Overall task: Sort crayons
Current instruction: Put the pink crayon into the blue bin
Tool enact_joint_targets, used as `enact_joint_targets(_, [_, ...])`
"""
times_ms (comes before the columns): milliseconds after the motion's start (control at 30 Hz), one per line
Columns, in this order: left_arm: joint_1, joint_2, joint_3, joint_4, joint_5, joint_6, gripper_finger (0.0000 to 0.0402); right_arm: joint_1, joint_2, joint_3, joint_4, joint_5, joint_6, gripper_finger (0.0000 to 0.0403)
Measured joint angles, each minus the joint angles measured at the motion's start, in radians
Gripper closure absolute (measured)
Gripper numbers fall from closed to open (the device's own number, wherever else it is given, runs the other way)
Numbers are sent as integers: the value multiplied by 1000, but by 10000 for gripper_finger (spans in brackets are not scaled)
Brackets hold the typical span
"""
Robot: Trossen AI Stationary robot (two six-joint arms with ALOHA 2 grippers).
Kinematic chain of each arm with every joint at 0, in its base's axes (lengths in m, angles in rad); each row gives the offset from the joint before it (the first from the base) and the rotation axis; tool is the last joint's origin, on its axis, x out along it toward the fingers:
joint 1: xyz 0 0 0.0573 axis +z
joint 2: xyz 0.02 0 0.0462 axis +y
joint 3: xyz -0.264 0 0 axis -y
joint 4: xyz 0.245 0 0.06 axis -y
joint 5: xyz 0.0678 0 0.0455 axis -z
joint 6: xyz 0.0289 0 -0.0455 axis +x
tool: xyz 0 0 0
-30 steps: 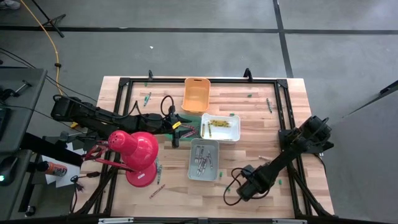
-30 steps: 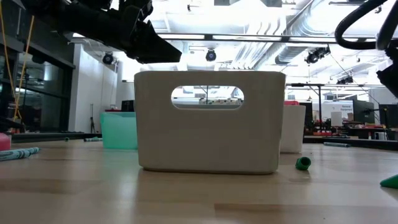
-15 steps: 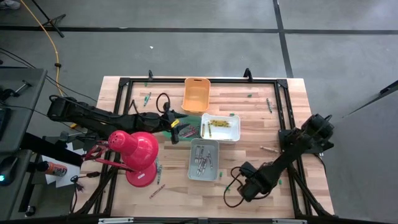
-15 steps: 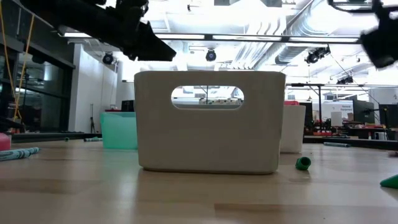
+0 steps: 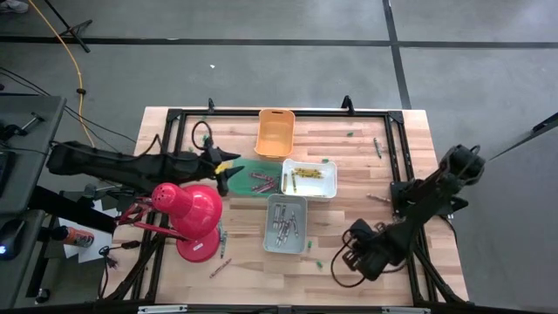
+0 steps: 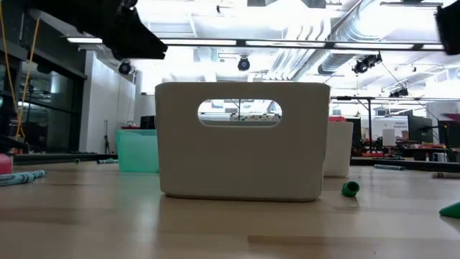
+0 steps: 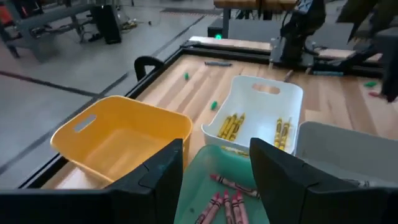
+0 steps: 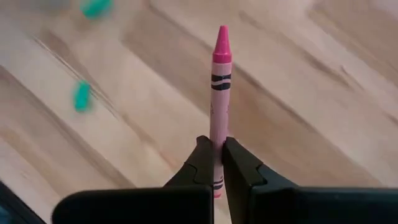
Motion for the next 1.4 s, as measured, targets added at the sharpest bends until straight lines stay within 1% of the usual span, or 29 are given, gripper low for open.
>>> enact_joint_targets(67, [-6,-13,-30,70,6,17,229,-16,-42,-73,119,71,-48,402])
enact_joint_targets(167, [-9,-23,-68,172,9,57,229,-75,-103,-173,335,190,-211,402])
enact_joint_targets(267, [-8,-24,-97,266,37,76,229,-162,-146,-254,552,284,-457,402])
enact_joint_targets(333, [-7,-23,-116,323,57,101,229,-238,-164,-292,704,311,-664,402])
enact_joint_targets(433, [-8,-22,-124,374,96,137,229,-362,-173,-326,945,285,-998,402])
enact_joint_targets(533, [-8,-15,-125,406,137,156,229,-485,-172,-335,1169,190,-1305,402])
enact_joint_targets(600, [-8,-6,-124,424,163,156,229,-563,-169,-333,1278,113,-1462,402])
enact_joint_targets(700, [-8,24,-124,481,198,158,229,-656,-169,-332,1414,-4,-1633,402])
enact_joint_targets(767, [-8,55,-124,516,200,167,229,-702,-170,-332,1461,-68,-1698,402])
enact_joint_targets(867, [-8,111,-124,565,201,191,229,-749,-169,-332,1503,-118,-1746,400])
enact_joint_targets(1000, [-8,182,-124,623,192,191,229,-771,-169,-332,1505,-136,-1763,398])
enact_joint_targets(1100, [-8,211,-125,670,192,175,229,-772,-168,-332,1501,-143,-1771,397])
enact_joint_targets(1400, [-8,219,-124,690,191,158,229,-772,-168,-332,1511,-161,-1763,396])
